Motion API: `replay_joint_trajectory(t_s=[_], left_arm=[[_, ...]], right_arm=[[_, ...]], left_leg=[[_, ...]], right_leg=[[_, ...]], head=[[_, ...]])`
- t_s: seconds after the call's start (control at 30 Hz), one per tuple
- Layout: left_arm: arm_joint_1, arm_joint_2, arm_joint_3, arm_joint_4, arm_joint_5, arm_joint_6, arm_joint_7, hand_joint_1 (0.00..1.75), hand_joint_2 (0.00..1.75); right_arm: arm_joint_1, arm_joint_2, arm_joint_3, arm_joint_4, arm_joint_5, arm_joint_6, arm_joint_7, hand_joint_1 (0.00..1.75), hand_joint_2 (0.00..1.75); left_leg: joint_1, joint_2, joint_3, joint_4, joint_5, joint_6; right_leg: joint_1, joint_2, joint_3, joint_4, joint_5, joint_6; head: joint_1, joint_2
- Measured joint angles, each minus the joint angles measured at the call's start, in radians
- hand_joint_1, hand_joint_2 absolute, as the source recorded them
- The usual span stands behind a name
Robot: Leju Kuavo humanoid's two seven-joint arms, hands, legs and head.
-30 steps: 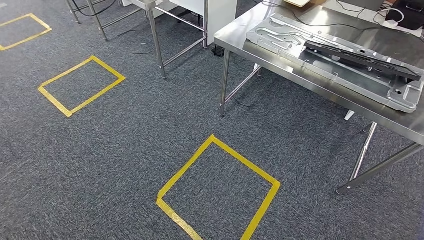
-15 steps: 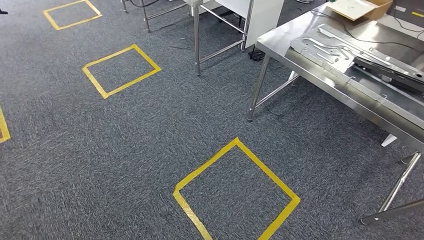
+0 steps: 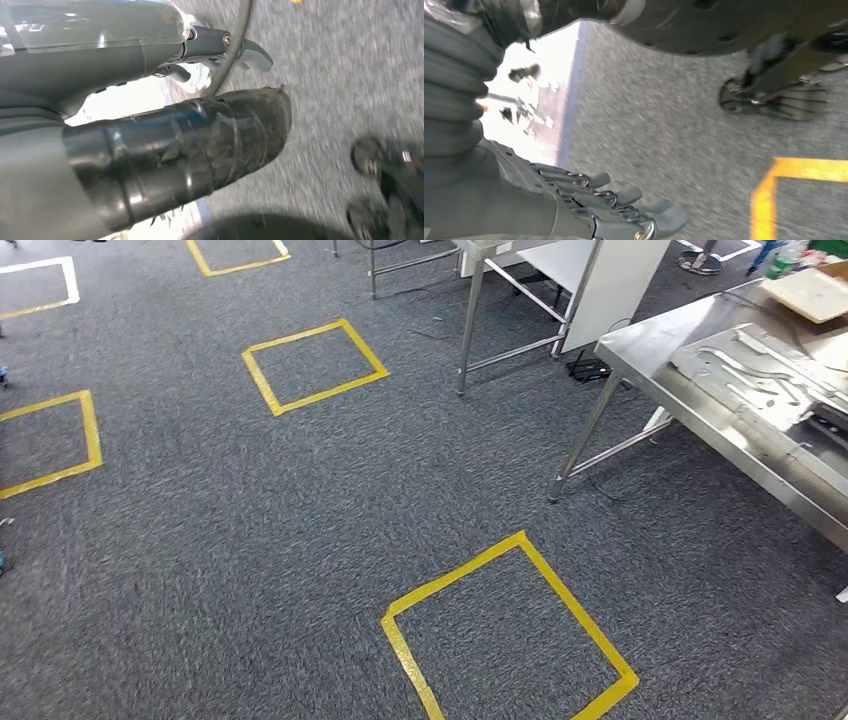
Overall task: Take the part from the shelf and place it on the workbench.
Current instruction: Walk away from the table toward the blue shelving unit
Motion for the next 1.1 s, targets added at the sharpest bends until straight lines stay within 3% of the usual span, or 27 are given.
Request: replay_joint_trajectory(t_s=[0.07, 0.13, 0.2, 0.27, 0.3, 0.33, 0.4, 0.47, 0.53, 0.57, 0.63, 0.7, 0.73, 0.8, 0.83, 0.9, 0.97, 1.03, 1.07, 1.1], left_arm=[[0.003, -0.001, 0.0, 0.0, 0.002, 0.0, 0.0, 0.0, 0.0], [0.004, 0.0, 0.001, 0.0, 0.002, 0.0, 0.0, 0.0, 0.0], [0.002, 0.0, 0.002, 0.0, 0.002, 0.002, 0.0, 0.0, 0.0], [0.002, 0.001, 0.002, 0.0, 0.002, 0.004, 0.0, 0.0, 0.0], [0.003, 0.001, 0.002, 0.0, 0.002, 0.005, 0.0, 0.0, 0.0], [0.004, 0.002, 0.002, 0.0, 0.002, 0.007, 0.0, 0.0, 0.0], [0.004, 0.003, 0.002, 0.0, 0.002, 0.009, -0.001, 0.0, 0.0], [0.002, 0.002, 0.002, 0.0, 0.002, 0.01, -0.003, 0.0, 0.0], [0.004, 0.002, 0.003, 0.0, 0.002, 0.01, -0.004, 0.0, 0.0], [0.005, 0.003, 0.003, 0.0, 0.002, 0.01, -0.005, 0.0, 0.0], [0.004, 0.005, 0.004, 0.0, 0.002, 0.011, -0.005, 0.0, 0.0], [0.002, 0.005, 0.004, 0.0, 0.002, 0.012, -0.006, 0.0, 0.0], [0.002, 0.006, 0.004, 0.0, 0.002, 0.012, -0.006, 0.0, 0.0], [0.002, 0.006, 0.004, 0.0, 0.002, 0.012, -0.006, 0.0, 0.0], [0.002, 0.006, 0.004, 0.0, 0.002, 0.011, -0.006, 0.0, 0.0], [0.002, 0.005, 0.004, 0.0, 0.002, 0.011, -0.006, 0.0, 0.0], [0.002, 0.003, 0.004, 0.0, 0.002, 0.011, -0.006, 0.0, 0.0], [0.002, 0.002, 0.004, 0.0, 0.001, 0.011, -0.006, 0.0, 0.0], [0.003, 0.001, 0.004, 0.0, 0.001, 0.011, -0.006, 0.0, 0.0], [0.005, 0.002, 0.004, 0.0, 0.001, 0.011, -0.006, 0.0, 0.0]], right_arm=[[-0.005, 0.002, 0.0, 0.0, 0.0, 0.0, 0.0, 0.0, 1.75], [-0.002, 0.006, 0.0, 0.0, 0.0, 0.0, 0.0, 0.0, 1.75], [0.005, 0.007, -0.001, 0.0, 0.0, 0.0, 0.0, 0.0, 1.75], [0.008, 0.007, -0.002, 0.0, 0.0, 0.0, 0.0, 0.0, 1.75], [0.007, 0.007, -0.002, 0.0, 0.0, 0.0, 0.0, 0.0, 1.75], [0.006, 0.007, -0.003, 0.0, 0.0, 0.0, 0.0, 0.0, 1.75], [0.005, 0.007, -0.004, 0.0, 0.001, 0.0, 0.0, 0.0, 1.75], [0.005, 0.005, -0.004, 0.0, 0.001, 0.0, 0.0, 0.0, 1.75], [0.001, 0.004, -0.005, 0.0, 0.002, 0.0, -0.001, 0.0, 1.75], [-0.002, 0.004, -0.005, 0.0, 0.002, 0.0, -0.001, 0.0, 1.75], [-0.005, 0.004, -0.005, 0.0, 0.002, 0.0, -0.001, 0.0, 1.75], [-0.002, 0.004, -0.005, 0.0, 0.002, 0.0, -0.001, 0.0, 1.75], [-0.001, 0.004, -0.005, 0.0, 0.002, 0.0, -0.001, 0.0, 1.75], [0.001, 0.004, -0.005, 0.0, 0.002, 0.0, -0.001, 0.0, 1.75], [0.001, 0.004, -0.005, 0.0, 0.002, 0.0, -0.001, 0.0, 1.75], [0.002, 0.004, -0.005, 0.0, 0.002, 0.0, -0.001, 0.0, 1.75], [0.004, 0.002, -0.005, 0.0, 0.003, -0.001, 0.0, 0.0, 1.75], [0.004, 0.0, -0.005, 0.001, 0.003, -0.002, 0.0, 0.0, 1.75], [0.001, 0.0, -0.005, 0.001, 0.003, -0.002, 0.0, 0.0, 1.75], [-0.002, 0.001, -0.005, 0.001, 0.003, -0.002, 0.0, 0.0, 1.75]], left_leg=[[0.002, -0.015, -0.004, -0.003, 0.006, -0.01], [-0.003, 0.033, -0.024, 0.037, -0.02, -0.017], [-0.001, 0.099, -0.079, 0.149, -0.082, -0.028], [0.01, 0.123, -0.131, 0.25, -0.12, -0.042], [0.017, 0.129, -0.134, 0.254, -0.111, -0.05], [0.023, 0.136, -0.116, 0.221, -0.085, -0.058], [0.032, 0.173, -0.047, 0.091, -0.023, -0.074], [0.032, 0.195, -0.008, 0.017, -0.001, -0.066], [0.026, 0.18, -0.009, 0.016, -0.006, -0.043], [0.024, 0.171, -0.01, 0.016, -0.007, -0.033], [0.023, 0.152, -0.01, 0.014, -0.005, -0.019], [0.019, 0.132, -0.011, 0.012, -0.003, -0.009], [0.015, 0.12, -0.012, 0.012, -0.003, -0.005], [0.007, 0.096, -0.011, 0.013, -0.003, -0.001], [0.004, 0.084, -0.01, 0.013, -0.003, 0.0], [0.001, 0.058, -0.006, 0.013, -0.003, 0.001], [0.001, 0.03, -0.005, 0.013, -0.002, 0.0], [0.004, 0.006, -0.009, 0.011, 0.001, -0.006], [0.005, -0.007, -0.011, 0.008, 0.005, -0.012], [0.005, -0.004, -0.013, 0.008, 0.006, -0.016]], right_leg=[[0.0, -0.027, 0.012, -0.024, 0.011, -0.001], [-0.008, -0.059, 0.033, -0.057, 0.024, 0.001], [-0.014, -0.093, 0.045, -0.073, 0.028, 0.003], [-0.019, -0.128, 0.046, -0.071, 0.023, 0.01], [-0.023, -0.145, 0.047, -0.069, 0.018, 0.016], [-0.028, -0.16, 0.049, -0.064, 0.012, 0.024], [-0.037, -0.186, 0.048, -0.046, -0.005, 0.045], [-0.037, -0.204, 0.046, -0.025, -0.024, 0.064], [-0.038, -0.218, 0.05, -0.019, -0.032, 0.075], [-0.043, -0.216, 0.054, -0.019, -0.036, 0.08], [-0.049, -0.177, 0.043, 0.016, -0.069, 0.086], [-0.049, -0.124, -0.012, 0.132, -0.136, 0.082], [-0.046, -0.112, -0.047, 0.2, -0.163, 0.077], [-0.038, -0.104, -0.093, 0.278, -0.175, 0.066], [-0.033, -0.101, -0.096, 0.273, -0.156, 0.059], [-0.02, -0.082, -0.064, 0.179, -0.084, 0.04], [-0.006, -0.033, -0.018, 0.058, -0.02, 0.019], [0.0, -0.009, 0.0, 0.009, -0.006, 0.008], [0.0, -0.019, 0.003, 0.001, -0.004, 0.005], [-0.002, -0.034, 0.01, -0.011, 0.002, 0.004]], head=[[0.001, 0.0], [0.0, 0.0], [-0.002, 0.0], [-0.002, 0.0], [-0.002, 0.0], [-0.002, 0.0], [-0.002, 0.0], [0.001, 0.0], [0.004, 0.0], [0.004, 0.0], [0.004, 0.0], [0.004, 0.0], [0.004, 0.0], [0.004, 0.0], [0.004, 0.0], [0.004, 0.0], [0.004, 0.0], [0.005, 0.0], [0.005, 0.0], [0.005, 0.0]])
